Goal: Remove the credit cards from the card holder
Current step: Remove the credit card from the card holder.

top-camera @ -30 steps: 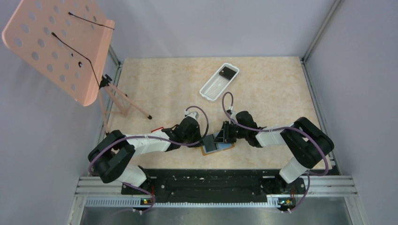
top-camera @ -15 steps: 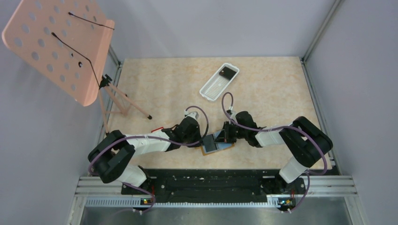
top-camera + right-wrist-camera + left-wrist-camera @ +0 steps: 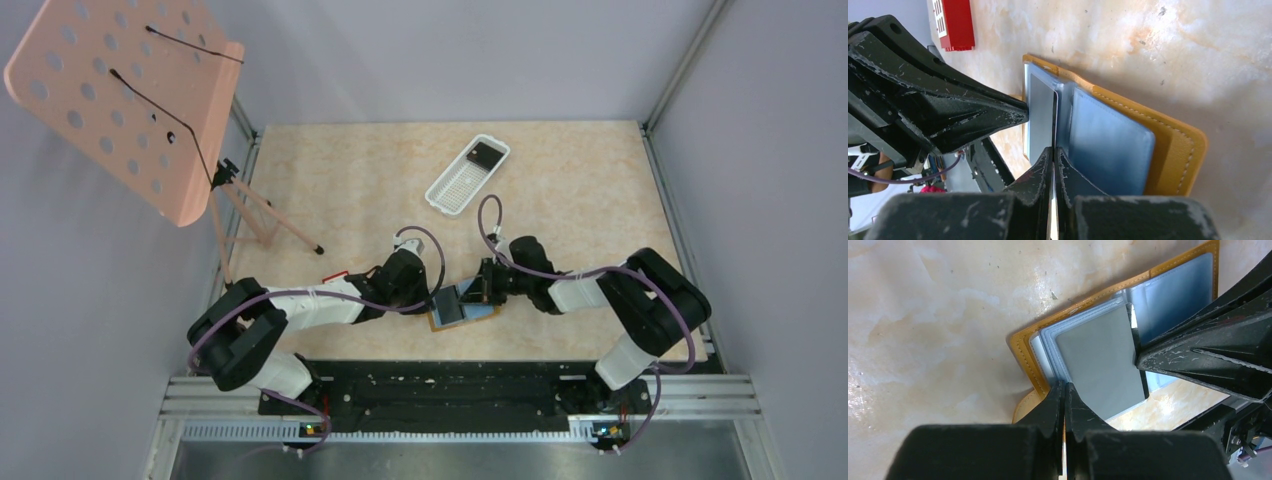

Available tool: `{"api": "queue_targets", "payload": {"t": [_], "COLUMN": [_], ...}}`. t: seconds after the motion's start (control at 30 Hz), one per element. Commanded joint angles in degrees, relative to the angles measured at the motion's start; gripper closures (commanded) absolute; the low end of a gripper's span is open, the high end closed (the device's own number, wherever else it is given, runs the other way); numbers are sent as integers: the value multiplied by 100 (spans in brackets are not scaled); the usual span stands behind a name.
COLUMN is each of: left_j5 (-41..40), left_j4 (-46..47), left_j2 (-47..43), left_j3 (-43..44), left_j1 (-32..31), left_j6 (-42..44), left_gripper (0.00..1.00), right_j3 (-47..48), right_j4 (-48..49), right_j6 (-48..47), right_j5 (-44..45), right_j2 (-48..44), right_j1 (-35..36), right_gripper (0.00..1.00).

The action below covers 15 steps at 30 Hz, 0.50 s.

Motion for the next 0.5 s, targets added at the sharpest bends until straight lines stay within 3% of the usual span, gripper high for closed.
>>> {"api": "queue_targets", "payload": {"t": [0.0, 0.47], "left_j5": [-287, -170], "left_j4": [-428, -360], "left_j2": [81, 100], "left_j3": [-170, -175], "left_j1": [-4, -7], "left_j6": [183, 234], "left_gripper": [100, 100], "right_j3": [-44, -196], "right_j4": [396, 369], "right_j6": [-24, 2], "right_j5": [-366, -462], "right_j2": [-194, -267], "right_j1": [-114, -327], "right_gripper": [100, 100]}}
